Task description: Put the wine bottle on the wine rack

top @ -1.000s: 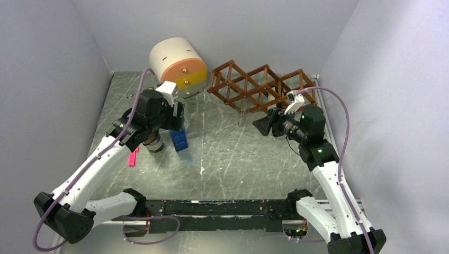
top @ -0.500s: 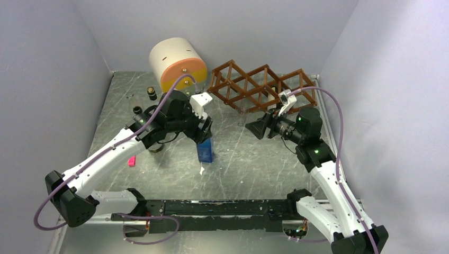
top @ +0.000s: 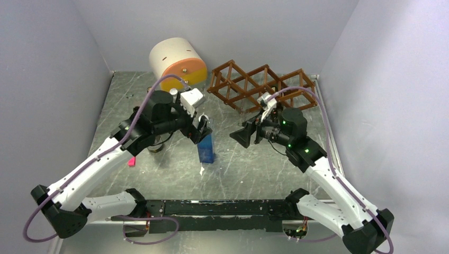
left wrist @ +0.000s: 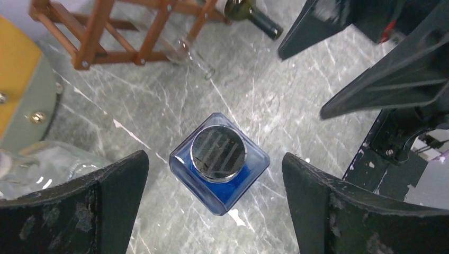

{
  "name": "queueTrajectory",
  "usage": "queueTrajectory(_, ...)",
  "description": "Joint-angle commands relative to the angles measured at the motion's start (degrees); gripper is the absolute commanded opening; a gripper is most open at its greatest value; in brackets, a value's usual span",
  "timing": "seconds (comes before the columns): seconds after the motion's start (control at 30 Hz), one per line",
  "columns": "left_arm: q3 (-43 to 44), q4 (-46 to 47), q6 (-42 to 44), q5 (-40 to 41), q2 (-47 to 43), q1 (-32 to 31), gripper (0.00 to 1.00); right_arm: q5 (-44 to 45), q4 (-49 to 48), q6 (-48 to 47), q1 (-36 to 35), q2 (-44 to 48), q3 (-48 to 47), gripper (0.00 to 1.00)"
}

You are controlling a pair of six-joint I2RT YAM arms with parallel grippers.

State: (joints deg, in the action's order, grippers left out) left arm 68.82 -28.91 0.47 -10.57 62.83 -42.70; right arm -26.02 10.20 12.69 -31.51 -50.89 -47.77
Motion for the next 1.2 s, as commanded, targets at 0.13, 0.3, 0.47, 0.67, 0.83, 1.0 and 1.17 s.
queueTrajectory(0.13,-3.89,9.61,-3.71,5.04,-9.69,0.05,1.0,1.76,-8.04,-11.39,-9.64,-8.46,-5.42,0.82)
queueTrajectory(0.3,-6.51,10.63,-5.79,6.89,-16.23,0.06,1.0,2.41,-8.0,-16.21,-12.34,-15.45,-9.26,0.82)
queueTrajectory(0.47,-6.9,8.37,-6.8,7.89,-19.85,0.02,1.0,2.11,-8.7,-18.73,-13.13,-20.51,-12.55,0.82)
queueTrajectory(0.67,-8.68,8.11,-8.77,11.39,-22.23,0.07,0.99,-3.61,-8.52,-22.41,-13.56,-24.61,-14.05,0.82)
queueTrajectory(0.83,-14.55,13.17,-13.93,18.0,-23.93,0.0,0.99,-8.97,-6.85,-25.7,-13.69,-27.08,-15.07,0.73)
queueTrajectory(1.0,-19.05,16.59,-15.34,17.79,-25.16,0.02,1.0,-8.87,-6.06,-27.54,-13.66,-27.82,-16.0,0.38)
queueTrajectory(1.17,-20.93,17.1,-14.47,16.97,-24.87,0.07,1.0,-6.93,-6.09,-27.18,-13.57,-26.11,-18.18,0.14)
